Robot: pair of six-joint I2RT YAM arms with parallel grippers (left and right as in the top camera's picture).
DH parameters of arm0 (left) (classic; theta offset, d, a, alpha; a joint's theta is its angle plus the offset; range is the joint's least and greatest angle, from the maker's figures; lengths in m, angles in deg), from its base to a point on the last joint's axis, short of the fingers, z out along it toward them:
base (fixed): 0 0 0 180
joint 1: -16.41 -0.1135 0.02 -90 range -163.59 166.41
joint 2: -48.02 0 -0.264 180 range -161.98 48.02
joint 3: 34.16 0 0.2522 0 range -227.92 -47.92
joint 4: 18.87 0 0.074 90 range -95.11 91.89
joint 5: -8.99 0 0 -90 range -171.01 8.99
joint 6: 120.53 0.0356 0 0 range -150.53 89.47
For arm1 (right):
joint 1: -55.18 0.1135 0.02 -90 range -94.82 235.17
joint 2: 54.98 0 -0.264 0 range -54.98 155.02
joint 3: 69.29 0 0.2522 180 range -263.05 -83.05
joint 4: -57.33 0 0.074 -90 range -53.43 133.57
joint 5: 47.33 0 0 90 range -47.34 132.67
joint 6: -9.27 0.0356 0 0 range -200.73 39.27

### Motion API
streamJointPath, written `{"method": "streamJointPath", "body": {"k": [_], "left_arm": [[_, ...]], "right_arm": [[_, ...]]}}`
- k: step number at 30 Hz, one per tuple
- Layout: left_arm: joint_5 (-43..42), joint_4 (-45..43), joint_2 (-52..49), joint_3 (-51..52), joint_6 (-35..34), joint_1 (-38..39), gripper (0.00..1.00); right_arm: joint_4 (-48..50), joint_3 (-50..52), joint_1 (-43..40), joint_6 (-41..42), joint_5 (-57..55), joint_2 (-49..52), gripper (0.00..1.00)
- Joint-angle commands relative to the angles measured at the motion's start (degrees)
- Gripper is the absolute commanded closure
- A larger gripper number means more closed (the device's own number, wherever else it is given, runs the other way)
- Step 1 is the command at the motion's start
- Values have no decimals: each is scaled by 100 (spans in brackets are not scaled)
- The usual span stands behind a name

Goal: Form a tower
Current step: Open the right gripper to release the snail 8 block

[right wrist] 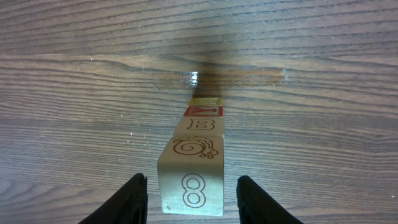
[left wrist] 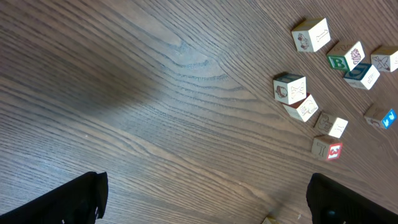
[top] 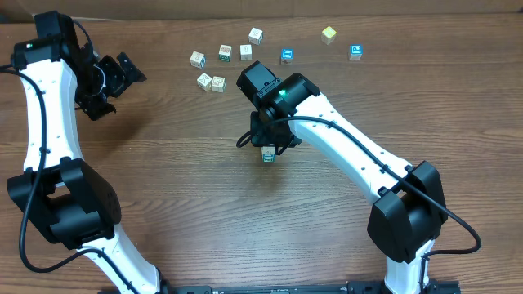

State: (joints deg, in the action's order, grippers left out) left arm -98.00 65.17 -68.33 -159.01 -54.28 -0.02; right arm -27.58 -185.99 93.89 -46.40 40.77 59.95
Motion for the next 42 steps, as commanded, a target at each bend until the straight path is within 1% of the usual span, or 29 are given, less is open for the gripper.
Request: {"method": "streamJointPath", "body": {"k": [1,4,8,9,10,11,12,14,15,26,28,30,31,36,37,39,42], "left_arm": [[-44,-7,22,-79,105,33,0],[-42,-7,22,-79,105,33,0],[-44,-7,22,-79,105,33,0],[-42,-7,22,-79,105,33,0],[-44,-7,22,-79,105,33,0],[-42,-7,22,-79,105,33,0],[-42,-7,22,-79,105,33,0],[-44,-7,22,-79,105,33,0],[-44,-7,22,-79,105,33,1],[-42,-7,22,-79,105,33,0],[-42,-7,22,-79,105,33,1],[-44,-7,22,-79,105,33,0],[-42,-7,22,-79,105,33,0],[-44,-7,22,-79,105,33,0],[-44,-7,22,-79,105,33,0],[-44,-7,22,-79,105,33,0],[-44,-7,22,-79,105,33,1]], "right_arm": [[22,20,28,-2,-57,-2,57],[9,20,28,-2,-55,-2,61],[2,20,28,-2,-55,-2,59],[2,20,28,-2,-57,-2,55],[7,20,28,-2,-57,-2,41],[20,20,28,-2,-57,-2,30],[28,20,28,-2,-57,-2,21],[68,20,28,-2,-57,-2,6],[92,20,28,-2,-57,-2,0],[153,20,28,-2,-61,-2,0],[146,20,28,-2,-59,-2,3],[131,20,28,0,-59,-2,10],[122,20,28,-2,-59,-2,19],[125,20,28,-2,-59,-2,45],[127,20,28,-2,-59,-2,49],[131,20,28,-2,-59,-2,49],[157,20,28,-2,-59,-2,58]]}}
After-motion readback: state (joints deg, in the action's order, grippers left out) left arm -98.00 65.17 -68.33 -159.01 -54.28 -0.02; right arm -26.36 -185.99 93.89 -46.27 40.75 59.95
